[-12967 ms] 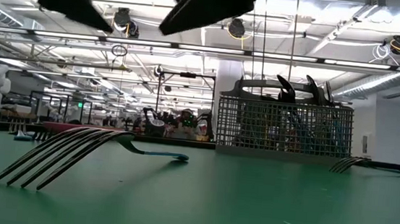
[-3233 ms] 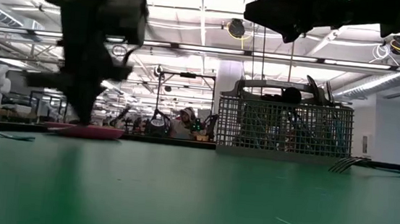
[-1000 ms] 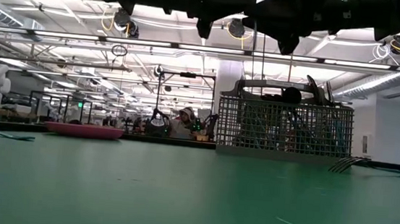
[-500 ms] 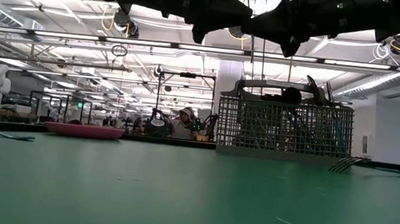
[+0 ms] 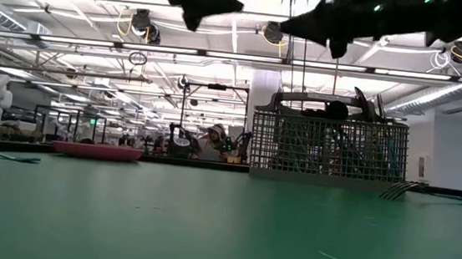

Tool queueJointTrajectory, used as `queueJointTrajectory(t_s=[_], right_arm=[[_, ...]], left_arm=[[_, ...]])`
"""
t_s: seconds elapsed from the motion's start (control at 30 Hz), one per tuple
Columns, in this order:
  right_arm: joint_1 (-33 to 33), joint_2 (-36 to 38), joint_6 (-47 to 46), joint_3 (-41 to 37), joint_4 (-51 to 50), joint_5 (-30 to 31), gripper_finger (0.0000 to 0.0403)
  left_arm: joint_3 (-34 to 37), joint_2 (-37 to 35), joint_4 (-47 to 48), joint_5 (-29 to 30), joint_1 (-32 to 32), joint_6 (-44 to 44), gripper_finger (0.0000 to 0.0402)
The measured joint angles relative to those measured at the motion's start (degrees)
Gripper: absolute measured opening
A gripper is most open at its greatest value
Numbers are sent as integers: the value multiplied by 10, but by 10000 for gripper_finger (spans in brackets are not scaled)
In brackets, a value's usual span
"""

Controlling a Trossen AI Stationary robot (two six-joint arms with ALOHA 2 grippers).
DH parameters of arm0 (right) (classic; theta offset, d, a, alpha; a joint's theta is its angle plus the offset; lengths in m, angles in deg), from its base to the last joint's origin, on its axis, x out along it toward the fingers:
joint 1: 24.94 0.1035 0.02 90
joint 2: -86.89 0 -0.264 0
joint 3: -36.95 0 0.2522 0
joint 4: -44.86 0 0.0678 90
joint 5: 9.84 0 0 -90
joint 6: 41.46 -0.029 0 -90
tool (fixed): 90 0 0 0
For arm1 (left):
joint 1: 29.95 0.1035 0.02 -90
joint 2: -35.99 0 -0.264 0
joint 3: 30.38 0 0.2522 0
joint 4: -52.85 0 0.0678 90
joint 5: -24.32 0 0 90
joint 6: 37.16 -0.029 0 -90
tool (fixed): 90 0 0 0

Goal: Sort silverware
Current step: Put the top left black fork into the cutlery rack with the other black forks

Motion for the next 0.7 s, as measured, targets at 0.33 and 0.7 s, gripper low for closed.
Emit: queueJointTrajectory(t_s=[0.33,0.7], right_arm=[[-158,-43,-4,0,-8,24,1],[-199,-83,-24,0,-4,123,1]], left_arm=[[208,-111,-265,101,-49,-46,147],[303,-123,-443,135,-45,-43,147]])
